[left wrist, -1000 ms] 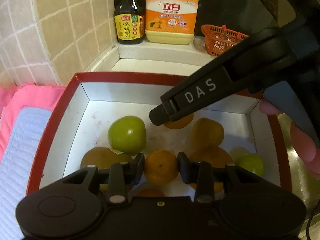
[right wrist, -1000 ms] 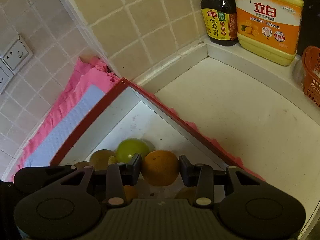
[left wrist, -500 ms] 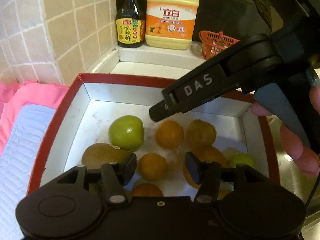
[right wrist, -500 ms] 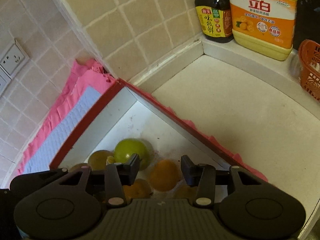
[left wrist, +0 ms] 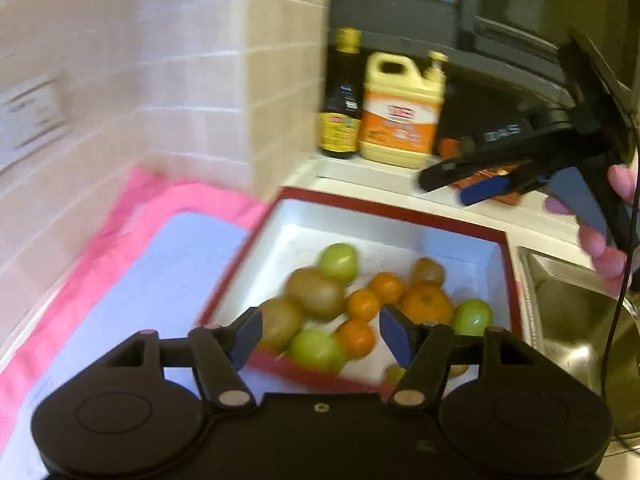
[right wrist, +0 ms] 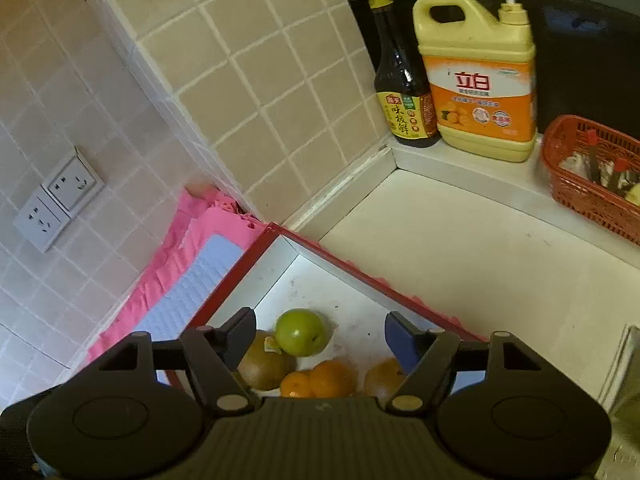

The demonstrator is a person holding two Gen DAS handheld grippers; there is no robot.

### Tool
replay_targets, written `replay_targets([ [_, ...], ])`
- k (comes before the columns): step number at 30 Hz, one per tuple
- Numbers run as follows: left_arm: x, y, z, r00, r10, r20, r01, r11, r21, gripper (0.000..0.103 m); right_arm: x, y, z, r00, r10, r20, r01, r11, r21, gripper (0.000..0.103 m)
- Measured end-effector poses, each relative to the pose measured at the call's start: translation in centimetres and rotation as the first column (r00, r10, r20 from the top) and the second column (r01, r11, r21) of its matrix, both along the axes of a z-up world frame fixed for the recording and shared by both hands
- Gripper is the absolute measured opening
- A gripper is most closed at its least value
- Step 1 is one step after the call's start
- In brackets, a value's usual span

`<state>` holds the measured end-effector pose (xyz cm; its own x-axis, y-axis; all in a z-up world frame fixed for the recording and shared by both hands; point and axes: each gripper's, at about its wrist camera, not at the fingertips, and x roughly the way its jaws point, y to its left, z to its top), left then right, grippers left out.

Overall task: Organize fruits
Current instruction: 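Return both grippers to the last tangerines on the mat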

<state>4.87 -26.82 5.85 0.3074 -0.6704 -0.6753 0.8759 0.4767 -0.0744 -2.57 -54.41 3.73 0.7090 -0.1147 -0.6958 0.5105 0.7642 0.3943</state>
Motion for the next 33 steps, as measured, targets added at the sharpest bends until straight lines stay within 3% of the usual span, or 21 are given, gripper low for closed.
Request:
replay_targets([
  [4,0.8,6.6,0.6,0.991,0.136,0.02,-0.136,0.991,0.007,0.078,-0.2,1.8,2.1,0.999,0.017,0.036,-0.015,0.999,-0.034,0.074],
  [8,1.7,12.8,1.1,0.956,0.293,0.021,-0.293,0.956,0.014,0.078,0.9,4.8,3.6,0.994,0.084,0.074,-0.082,0.996,-0.038,0.076],
  [11,2.0,17.8,1.6,0.906,0.422,0.018,-0.422,0.906,0.013,0.08,1.9,7.0,4.5,0.987,0.115,0.109,-0.112,0.993,-0.035,0.073],
  [17,1.8,26.0,2.3,0.783,0.62,0.057,-0.621,0.784,0.01,0.08,5.1,12.1,6.0,0.967,0.22,0.127,-0.216,0.975,-0.048,0.073],
  [22,2.6,29.7,1.9,0.719,0.694,0.037,-0.695,0.719,0.008,0.08,8.3,17.0,6.4,0.937,0.332,0.109,-0.323,0.941,-0.098,0.068],
  [27,4.2,30.9,1.1,0.707,0.706,0.033,-0.707,0.707,0.016,0.081,11.4,21.3,6.0,0.915,0.401,0.047,-0.392,0.91,-0.132,0.068],
  [29,4.9,31.3,0.3,0.707,0.706,0.033,-0.707,0.707,0.03,0.082,12.6,22.5,5.4,0.912,0.41,0.002,-0.405,0.902,-0.15,0.074],
  [33,7.1,31.5,-2.3,0.715,0.698,-0.036,-0.696,0.715,0.068,0.082,15.2,24.9,2.4,0.887,0.457,-0.075,-0.462,0.879,-0.119,0.078],
])
